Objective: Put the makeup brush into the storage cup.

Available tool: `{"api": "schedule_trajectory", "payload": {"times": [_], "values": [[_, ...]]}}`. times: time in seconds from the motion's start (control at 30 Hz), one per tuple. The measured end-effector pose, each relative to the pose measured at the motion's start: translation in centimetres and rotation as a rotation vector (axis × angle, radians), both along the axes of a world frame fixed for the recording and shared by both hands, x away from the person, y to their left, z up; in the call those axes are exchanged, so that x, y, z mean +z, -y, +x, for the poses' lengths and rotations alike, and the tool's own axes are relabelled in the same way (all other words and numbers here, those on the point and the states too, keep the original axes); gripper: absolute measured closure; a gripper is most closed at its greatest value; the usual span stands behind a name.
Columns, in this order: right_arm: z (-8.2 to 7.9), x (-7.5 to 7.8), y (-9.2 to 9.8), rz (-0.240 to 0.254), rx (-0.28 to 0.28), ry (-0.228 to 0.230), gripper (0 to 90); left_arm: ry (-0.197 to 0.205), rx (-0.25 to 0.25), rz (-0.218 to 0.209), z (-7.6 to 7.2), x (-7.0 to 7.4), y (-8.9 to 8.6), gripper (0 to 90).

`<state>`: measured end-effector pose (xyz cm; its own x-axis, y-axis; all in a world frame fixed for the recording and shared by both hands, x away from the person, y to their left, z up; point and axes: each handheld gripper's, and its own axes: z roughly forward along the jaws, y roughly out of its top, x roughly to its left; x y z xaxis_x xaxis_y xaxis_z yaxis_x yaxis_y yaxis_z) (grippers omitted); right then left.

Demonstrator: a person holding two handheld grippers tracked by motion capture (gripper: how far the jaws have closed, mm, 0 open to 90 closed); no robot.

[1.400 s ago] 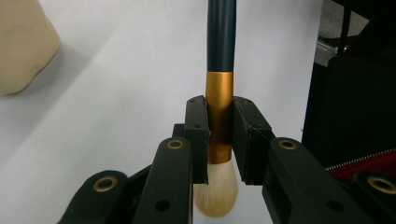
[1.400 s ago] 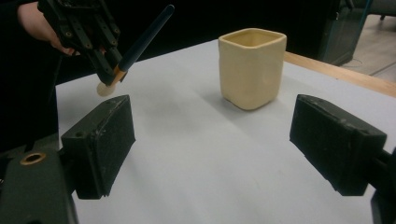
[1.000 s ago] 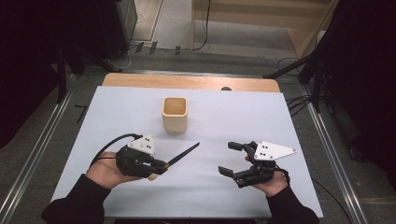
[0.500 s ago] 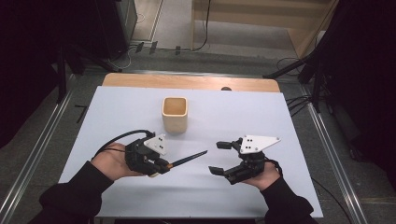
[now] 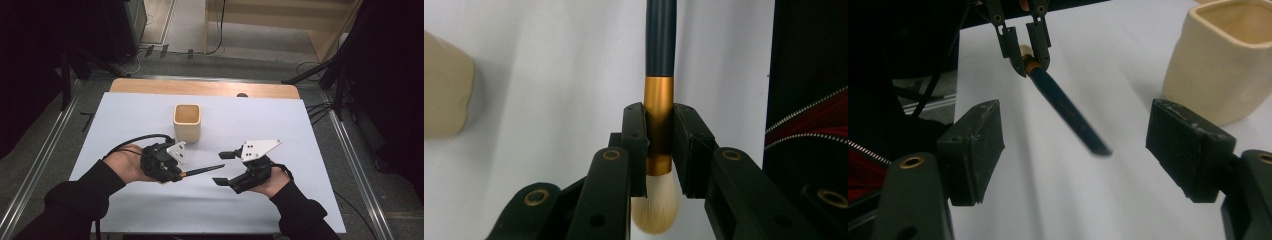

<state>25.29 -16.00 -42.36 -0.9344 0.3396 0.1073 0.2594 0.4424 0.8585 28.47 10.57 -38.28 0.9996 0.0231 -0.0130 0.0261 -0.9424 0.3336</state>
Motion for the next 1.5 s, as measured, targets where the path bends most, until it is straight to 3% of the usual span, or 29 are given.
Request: {"api": "schedule_trajectory", "payload": {"times": [0.47, 0.77, 0.97, 1.1, 1.33, 1.5], "values": [[0.8, -0.8, -2.8, -0.082, 0.064, -0.059, 32.2, -0.016, -0.062, 0.133, 0.3, -0.1, 1.6, 78.1], [1.2, -1.5, -4.2, -0.145, 0.1, -0.083, 34.3, 0.017, -0.104, 0.207, 0.1, 0.0, 2.7, 78.1], [1.6, -1.8, -4.7, -0.159, 0.1, -0.102, 38.4, 0.036, -0.134, 0.255, 0.0, -0.1, 3.3, 78.1], [1.8, -2.2, -5.2, -0.178, 0.114, -0.114, 45.3, 0.034, -0.134, 0.29, 0.0, -0.2, 3.8, 78.1], [1.8, -3.0, -5.9, -0.189, 0.124, -0.126, 62.9, 0.034, -0.143, 0.299, 0.0, -0.4, 3.9, 78.1], [1.8, -3.5, -5.9, -0.191, 0.129, -0.133, 69.9, 0.036, -0.145, 0.298, 0.1, -0.3, 3.9, 78.1]]}}
